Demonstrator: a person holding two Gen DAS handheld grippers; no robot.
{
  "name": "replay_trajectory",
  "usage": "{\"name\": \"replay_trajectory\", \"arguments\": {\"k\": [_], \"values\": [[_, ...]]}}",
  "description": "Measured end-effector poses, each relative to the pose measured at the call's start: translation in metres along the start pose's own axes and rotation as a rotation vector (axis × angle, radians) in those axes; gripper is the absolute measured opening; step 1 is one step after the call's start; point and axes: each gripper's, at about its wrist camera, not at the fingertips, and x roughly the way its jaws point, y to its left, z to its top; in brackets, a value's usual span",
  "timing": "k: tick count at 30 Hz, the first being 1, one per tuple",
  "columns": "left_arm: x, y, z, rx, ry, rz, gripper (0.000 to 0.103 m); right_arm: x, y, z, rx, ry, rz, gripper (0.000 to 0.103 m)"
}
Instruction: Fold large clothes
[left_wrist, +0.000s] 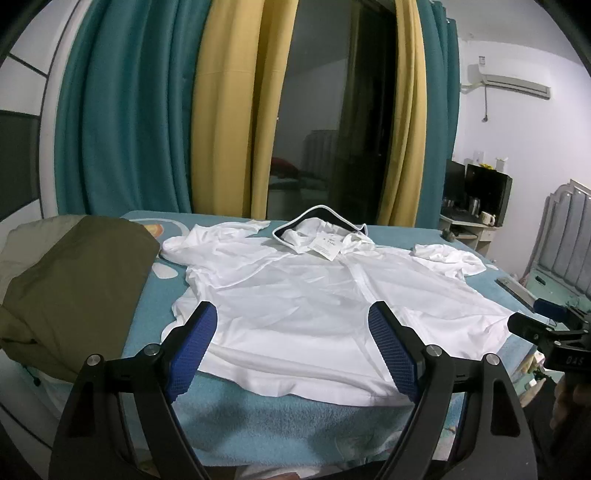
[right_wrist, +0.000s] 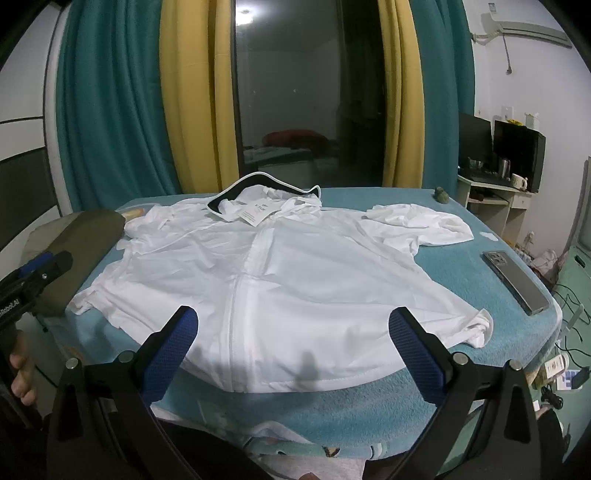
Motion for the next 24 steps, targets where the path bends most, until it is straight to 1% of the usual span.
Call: {"name": "replay_trajectory", "arguments": {"k": [24], "values": [[0.0063,-0.0042,-0.0017,0.015,0.012,0.002,0.086,0.0026,-0.0062,-0.0026,0.008,0.005,0.001,0.102]]}}
